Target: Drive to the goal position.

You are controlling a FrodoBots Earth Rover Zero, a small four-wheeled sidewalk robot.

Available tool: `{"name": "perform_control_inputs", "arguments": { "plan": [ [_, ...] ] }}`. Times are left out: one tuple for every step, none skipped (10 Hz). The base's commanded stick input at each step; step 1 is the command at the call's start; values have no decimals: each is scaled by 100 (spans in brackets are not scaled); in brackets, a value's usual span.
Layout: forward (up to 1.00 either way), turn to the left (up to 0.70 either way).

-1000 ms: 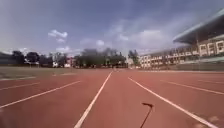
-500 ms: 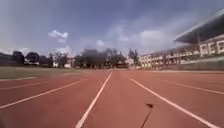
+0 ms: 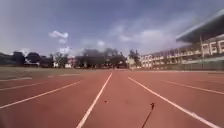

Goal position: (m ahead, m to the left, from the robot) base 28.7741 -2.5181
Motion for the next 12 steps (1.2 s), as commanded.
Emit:
{"name": "perform_control_inputs", "arguments": {
  "plan": [
    [70,0],
    [70,0],
    [70,0],
    [70,0],
    [70,0],
    [70,0],
    [70,0],
    [70,-14],
    [70,-29],
    [70,-35],
    [70,-35],
    [70,0]
  ]
}}
